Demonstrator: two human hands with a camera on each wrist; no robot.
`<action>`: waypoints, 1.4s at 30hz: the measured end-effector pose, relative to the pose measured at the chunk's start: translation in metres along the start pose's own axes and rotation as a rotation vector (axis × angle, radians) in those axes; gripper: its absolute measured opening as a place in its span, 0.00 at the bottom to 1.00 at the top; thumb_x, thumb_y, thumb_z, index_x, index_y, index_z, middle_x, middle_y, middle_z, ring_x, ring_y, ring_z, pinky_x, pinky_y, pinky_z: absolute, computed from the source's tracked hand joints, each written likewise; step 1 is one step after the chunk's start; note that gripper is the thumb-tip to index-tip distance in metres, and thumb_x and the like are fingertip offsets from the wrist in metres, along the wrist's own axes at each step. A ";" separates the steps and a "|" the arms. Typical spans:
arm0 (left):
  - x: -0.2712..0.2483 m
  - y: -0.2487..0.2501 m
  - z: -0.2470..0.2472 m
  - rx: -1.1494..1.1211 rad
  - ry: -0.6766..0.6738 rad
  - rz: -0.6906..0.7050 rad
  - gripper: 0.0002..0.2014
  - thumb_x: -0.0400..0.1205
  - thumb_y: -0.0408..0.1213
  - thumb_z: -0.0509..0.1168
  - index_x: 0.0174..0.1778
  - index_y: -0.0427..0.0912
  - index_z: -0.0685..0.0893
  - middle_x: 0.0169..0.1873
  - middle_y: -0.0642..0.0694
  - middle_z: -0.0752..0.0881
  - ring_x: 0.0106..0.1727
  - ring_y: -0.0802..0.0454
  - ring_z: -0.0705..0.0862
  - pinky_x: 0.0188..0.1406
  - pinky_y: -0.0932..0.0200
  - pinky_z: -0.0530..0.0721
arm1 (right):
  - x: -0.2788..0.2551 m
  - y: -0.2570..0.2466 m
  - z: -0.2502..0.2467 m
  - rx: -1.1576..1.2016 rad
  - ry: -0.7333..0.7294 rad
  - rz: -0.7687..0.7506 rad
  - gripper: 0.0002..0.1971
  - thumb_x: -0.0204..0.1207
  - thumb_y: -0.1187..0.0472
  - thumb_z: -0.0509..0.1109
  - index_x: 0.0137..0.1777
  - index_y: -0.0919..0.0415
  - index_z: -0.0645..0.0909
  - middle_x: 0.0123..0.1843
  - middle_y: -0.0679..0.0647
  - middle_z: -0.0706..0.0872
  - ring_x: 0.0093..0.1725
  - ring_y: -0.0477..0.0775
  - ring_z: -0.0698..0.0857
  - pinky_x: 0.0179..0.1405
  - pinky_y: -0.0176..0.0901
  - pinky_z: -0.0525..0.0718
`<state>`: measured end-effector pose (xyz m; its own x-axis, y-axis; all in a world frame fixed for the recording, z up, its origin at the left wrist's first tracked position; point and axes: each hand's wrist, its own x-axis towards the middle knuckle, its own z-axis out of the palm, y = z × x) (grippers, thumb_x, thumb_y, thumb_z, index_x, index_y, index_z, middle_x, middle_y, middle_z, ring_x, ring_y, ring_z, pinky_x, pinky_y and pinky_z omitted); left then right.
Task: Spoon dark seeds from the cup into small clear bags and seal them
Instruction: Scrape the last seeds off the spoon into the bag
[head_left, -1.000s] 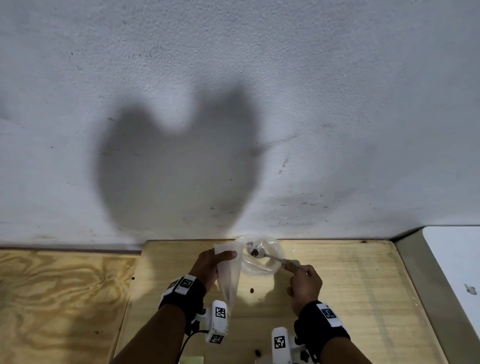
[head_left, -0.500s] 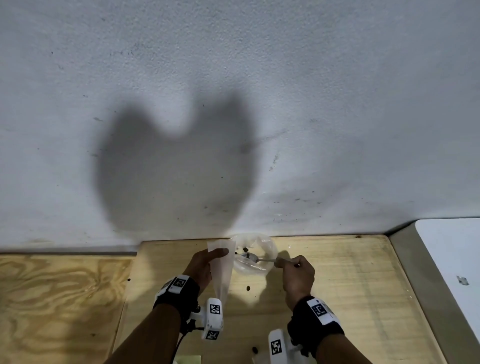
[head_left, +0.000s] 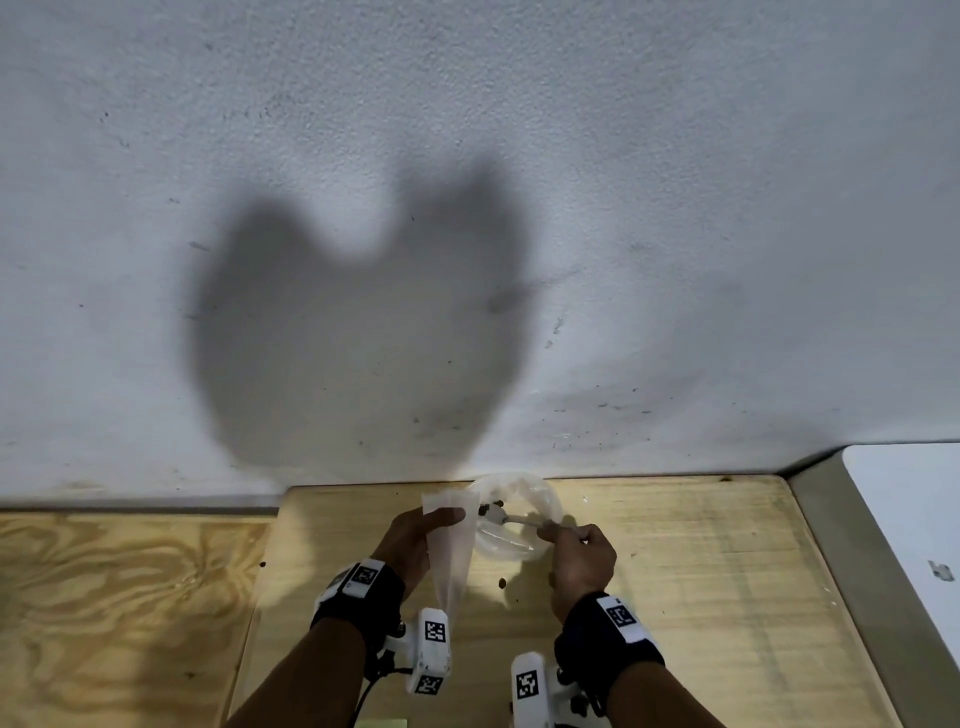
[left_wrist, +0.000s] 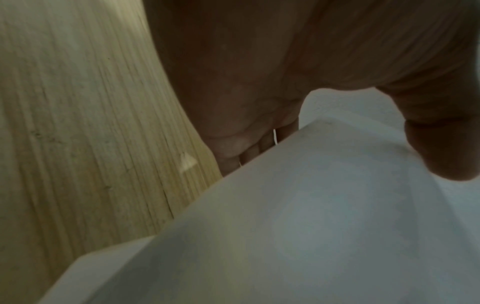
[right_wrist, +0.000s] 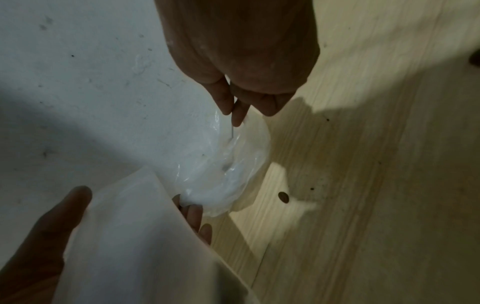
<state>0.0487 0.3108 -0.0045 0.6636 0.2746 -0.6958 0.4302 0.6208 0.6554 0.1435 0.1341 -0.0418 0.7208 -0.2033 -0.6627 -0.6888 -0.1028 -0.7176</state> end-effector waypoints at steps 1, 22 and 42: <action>0.000 0.000 0.000 0.002 -0.003 0.000 0.42 0.53 0.45 0.80 0.63 0.29 0.84 0.46 0.36 0.88 0.47 0.40 0.85 0.38 0.55 0.85 | 0.001 0.002 0.001 0.010 -0.007 0.015 0.16 0.60 0.65 0.80 0.24 0.55 0.74 0.32 0.58 0.80 0.33 0.58 0.72 0.34 0.50 0.72; 0.004 0.000 -0.004 -0.074 0.010 0.005 0.37 0.60 0.42 0.79 0.64 0.29 0.83 0.42 0.38 0.86 0.45 0.40 0.83 0.41 0.52 0.83 | 0.015 -0.015 -0.038 0.008 0.031 -0.045 0.15 0.63 0.67 0.79 0.27 0.56 0.75 0.40 0.63 0.91 0.33 0.57 0.74 0.30 0.48 0.71; -0.001 -0.007 0.002 -0.009 0.006 -0.022 0.37 0.57 0.46 0.81 0.61 0.32 0.87 0.60 0.30 0.86 0.60 0.35 0.85 0.56 0.50 0.81 | 0.010 -0.011 0.000 -0.022 0.059 -0.082 0.14 0.64 0.64 0.82 0.37 0.68 0.78 0.35 0.57 0.84 0.37 0.60 0.80 0.45 0.59 0.84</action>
<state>0.0464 0.3045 -0.0071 0.6507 0.2653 -0.7115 0.4389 0.6332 0.6375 0.1586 0.1328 -0.0404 0.7696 -0.2500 -0.5875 -0.6295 -0.1429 -0.7638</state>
